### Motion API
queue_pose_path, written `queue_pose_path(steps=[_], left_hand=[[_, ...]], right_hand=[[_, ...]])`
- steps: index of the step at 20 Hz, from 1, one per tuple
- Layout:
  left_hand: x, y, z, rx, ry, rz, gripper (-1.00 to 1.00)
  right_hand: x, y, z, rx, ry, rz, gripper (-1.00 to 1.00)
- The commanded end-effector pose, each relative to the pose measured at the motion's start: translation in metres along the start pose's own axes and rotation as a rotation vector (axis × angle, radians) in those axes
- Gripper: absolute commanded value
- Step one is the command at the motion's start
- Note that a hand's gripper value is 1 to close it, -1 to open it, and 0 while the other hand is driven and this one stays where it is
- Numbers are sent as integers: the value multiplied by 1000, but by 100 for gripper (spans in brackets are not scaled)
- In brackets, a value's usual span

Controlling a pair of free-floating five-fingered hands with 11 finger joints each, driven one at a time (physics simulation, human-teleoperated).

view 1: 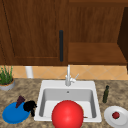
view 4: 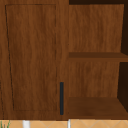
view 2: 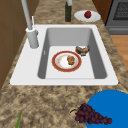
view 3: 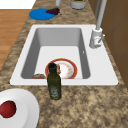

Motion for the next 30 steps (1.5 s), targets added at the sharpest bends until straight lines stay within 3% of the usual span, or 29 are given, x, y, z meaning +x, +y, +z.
queue_pose_path(steps=[1, 11, 21, 30], left_hand=[[0, 0, 0, 0, 0, 0, 0], [0, 0, 0, 0, 0, 0, 0], [0, 0, 0, 0, 0, 0, 0], [0, 0, 0, 0, 0, 0, 0]], right_hand=[[27, 19, 8, 4, -16, 34, -100], [74, 60, 19, -129, 137, 49, -100], [136, 50, -6, -134, 353, 43, -100], [189, 40, -28, -131, 478, 49, -100]])
